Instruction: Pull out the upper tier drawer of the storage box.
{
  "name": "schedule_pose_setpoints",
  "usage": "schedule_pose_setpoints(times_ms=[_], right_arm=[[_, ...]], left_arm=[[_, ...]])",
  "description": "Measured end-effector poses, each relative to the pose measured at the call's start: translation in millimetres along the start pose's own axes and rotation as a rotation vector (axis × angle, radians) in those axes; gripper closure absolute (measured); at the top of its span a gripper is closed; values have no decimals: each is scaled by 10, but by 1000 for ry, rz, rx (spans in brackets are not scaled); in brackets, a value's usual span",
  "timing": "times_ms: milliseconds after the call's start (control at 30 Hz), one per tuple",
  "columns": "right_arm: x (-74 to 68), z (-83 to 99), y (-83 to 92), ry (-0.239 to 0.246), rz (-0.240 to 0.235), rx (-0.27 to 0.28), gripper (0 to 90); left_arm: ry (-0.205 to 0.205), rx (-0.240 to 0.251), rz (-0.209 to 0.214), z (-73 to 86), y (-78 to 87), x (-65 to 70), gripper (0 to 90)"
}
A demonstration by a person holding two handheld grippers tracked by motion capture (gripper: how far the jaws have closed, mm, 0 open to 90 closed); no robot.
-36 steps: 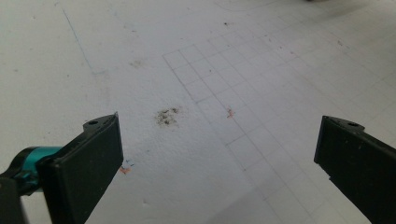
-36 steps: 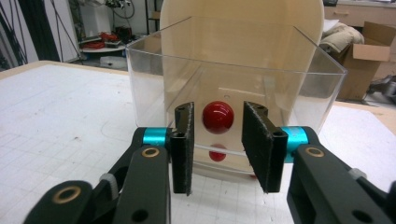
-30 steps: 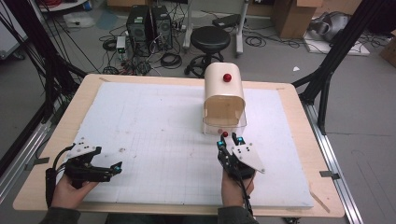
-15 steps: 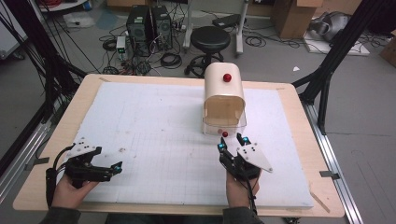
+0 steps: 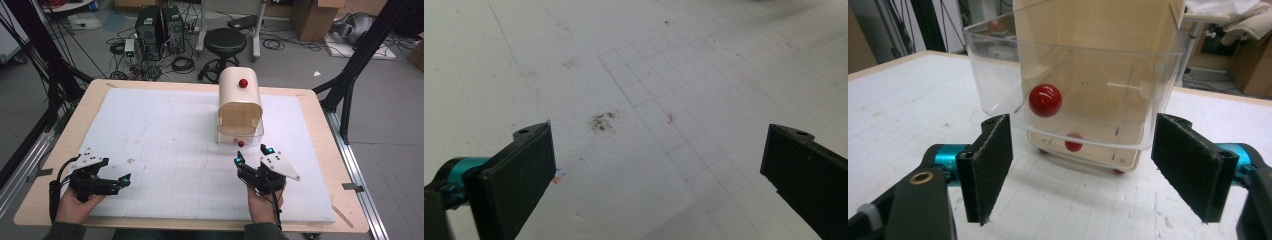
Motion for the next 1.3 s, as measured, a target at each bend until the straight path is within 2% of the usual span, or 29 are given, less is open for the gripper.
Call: schedule_pose_setpoints(times_ms=[33, 100, 200, 400, 433, 600, 633, 767, 967, 1033, 1300], right_arm=[[3, 14, 1, 15, -12, -13, 202], [4, 19, 0, 21, -19, -16, 197], [13, 46, -14, 20, -56, -31, 146], [46, 78, -28, 27, -83, -60, 137], [53, 103, -36, 27, -108, -74, 112], [93, 145, -43, 24, -137, -89, 105], [107, 161, -47, 27, -159, -92, 103], [139, 206, -59, 23, -188, -109, 99], [222, 301, -111, 31, -206, -149, 98], [242, 333, -127, 39, -225, -159, 98], [317, 403, -125, 37, -245, -167, 98]], left_arm=[[0, -3, -1, 3, -4, 4, 17], [-1, -3, -1, 5, -4, 4, 17], [1, -1, 0, 6, -4, 4, 17], [2, 0, 0, 3, -2, 1, 17], [3, 1, -1, 3, -1, 1, 17], [1, 2, 0, 2, 6, 1, 17], [2, 3, 1, 1, 7, 2, 17], [2, 4, 4, 1, 6, 5, 17], [2, 1, 5, 6, 0, 9, 17], [1, 0, 6, 10, -2, 9, 17], [0, 0, 8, 8, 3, 14, 17]])
Point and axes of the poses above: each handheld gripper's, and its own axes: y roughly backward along the jaws, z roughly out of its underside, x roughly to its right, the point moved 7 cm from there along -y, roughly forward along the jaws, and after that the axes turned 15 degrees about y, right-handed, at the moved point
